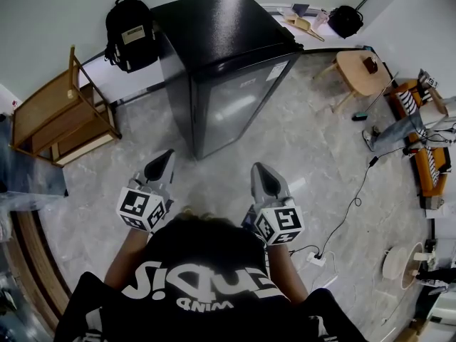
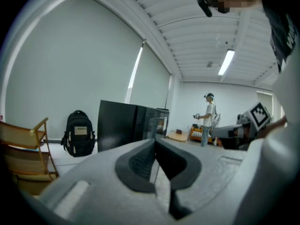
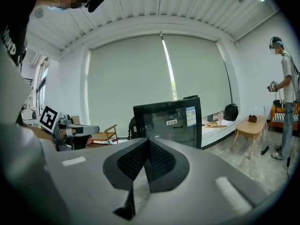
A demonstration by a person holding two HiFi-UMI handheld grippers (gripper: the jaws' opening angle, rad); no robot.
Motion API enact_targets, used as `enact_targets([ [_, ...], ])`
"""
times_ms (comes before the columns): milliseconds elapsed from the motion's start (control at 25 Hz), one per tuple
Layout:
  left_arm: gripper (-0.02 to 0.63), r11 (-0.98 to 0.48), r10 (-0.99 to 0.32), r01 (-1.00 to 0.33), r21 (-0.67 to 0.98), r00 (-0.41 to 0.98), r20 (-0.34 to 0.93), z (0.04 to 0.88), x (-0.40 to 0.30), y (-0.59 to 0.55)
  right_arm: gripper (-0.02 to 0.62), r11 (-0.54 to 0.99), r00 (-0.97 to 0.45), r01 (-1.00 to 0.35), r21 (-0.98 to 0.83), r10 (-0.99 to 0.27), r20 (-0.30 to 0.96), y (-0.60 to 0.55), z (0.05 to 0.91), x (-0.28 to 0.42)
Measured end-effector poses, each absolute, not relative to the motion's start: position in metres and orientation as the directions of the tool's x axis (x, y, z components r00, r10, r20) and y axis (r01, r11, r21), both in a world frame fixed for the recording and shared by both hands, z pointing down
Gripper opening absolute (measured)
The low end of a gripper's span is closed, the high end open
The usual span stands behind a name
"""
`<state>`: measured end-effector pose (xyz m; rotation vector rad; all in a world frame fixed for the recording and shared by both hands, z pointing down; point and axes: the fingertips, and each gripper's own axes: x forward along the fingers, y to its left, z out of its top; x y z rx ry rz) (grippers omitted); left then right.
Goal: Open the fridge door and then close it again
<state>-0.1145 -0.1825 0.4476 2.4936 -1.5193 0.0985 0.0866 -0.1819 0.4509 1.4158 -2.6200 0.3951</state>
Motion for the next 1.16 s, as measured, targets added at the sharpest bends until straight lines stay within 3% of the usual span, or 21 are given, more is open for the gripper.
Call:
enact_targets([
  [1160,0.0,-0.421,-0.871,-0.891,0.171,0.449,0.197,0.454,-0.12,-0.153,-0.002,0.525,-0.553,-0.833,-0.177,-0.803,0.223,-0.164,0.447,0.089],
])
